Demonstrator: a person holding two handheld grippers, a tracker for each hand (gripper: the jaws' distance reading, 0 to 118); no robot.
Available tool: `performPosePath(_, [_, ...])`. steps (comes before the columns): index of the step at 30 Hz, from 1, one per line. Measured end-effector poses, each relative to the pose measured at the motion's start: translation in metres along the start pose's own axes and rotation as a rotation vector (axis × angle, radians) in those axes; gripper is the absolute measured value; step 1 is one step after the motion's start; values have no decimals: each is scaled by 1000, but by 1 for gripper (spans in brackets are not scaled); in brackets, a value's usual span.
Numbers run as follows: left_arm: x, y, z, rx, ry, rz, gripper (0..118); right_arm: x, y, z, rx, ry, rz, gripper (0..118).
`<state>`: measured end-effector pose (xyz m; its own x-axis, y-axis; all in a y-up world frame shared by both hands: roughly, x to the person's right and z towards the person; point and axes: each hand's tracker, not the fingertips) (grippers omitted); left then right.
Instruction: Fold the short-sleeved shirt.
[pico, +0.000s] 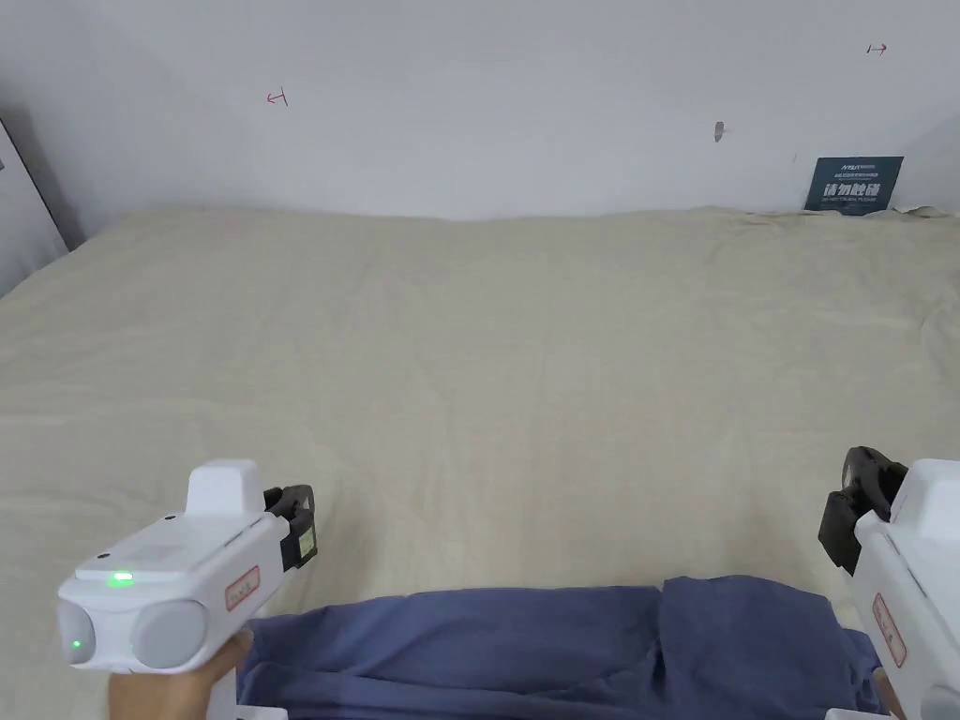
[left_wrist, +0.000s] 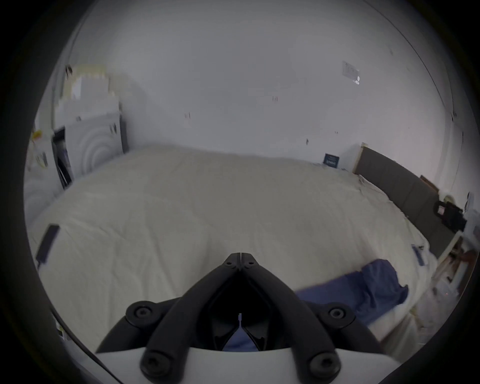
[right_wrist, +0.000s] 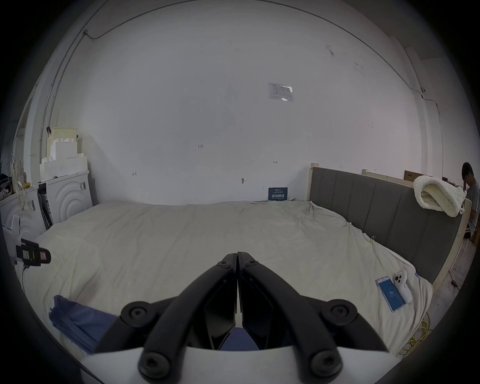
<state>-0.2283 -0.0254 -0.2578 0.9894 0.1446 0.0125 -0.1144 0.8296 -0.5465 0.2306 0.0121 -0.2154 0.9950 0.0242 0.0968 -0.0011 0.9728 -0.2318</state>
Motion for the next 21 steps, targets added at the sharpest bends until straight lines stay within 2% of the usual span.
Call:
performPosePath(5, [-37, -6, -9, -198, -131, 105, 0, 1, 0, 0, -9, 6, 14, 0])
performPosePath(10, [-67, -19, -18, -343, -136, 92, 0, 3, -2, 0, -17, 6, 21, 0])
performPosePath(11, [-72, -21, -20, -357, -136, 105, 4, 4, -2, -1, -18, 7, 22, 0])
performPosePath(12, [-79, -24, -22, -390, -147, 127, 10, 5, -2, -1, -19, 6, 24, 0])
performPosePath(13, [-84, -27, -24, -405, -156, 146, 20, 6, -3, -1, -21, 5, 25, 0])
performPosePath(15, [-94, -31, -27, -440, -160, 177, 63, 5, -3, 0, -25, 3, 29, 0])
performPosePath(18, [-103, -40, -32, -487, -142, 198, 77, 6, -5, 0, -34, 2, 29, 0])
performPosePath(20, [-109, -47, -36, -506, -124, 199, 92, 4, -5, 0, -41, 3, 32, 0])
performPosePath(21, [-109, -49, -37, -520, -115, 195, 92, 4, -6, 0, -44, 1, 35, 0])
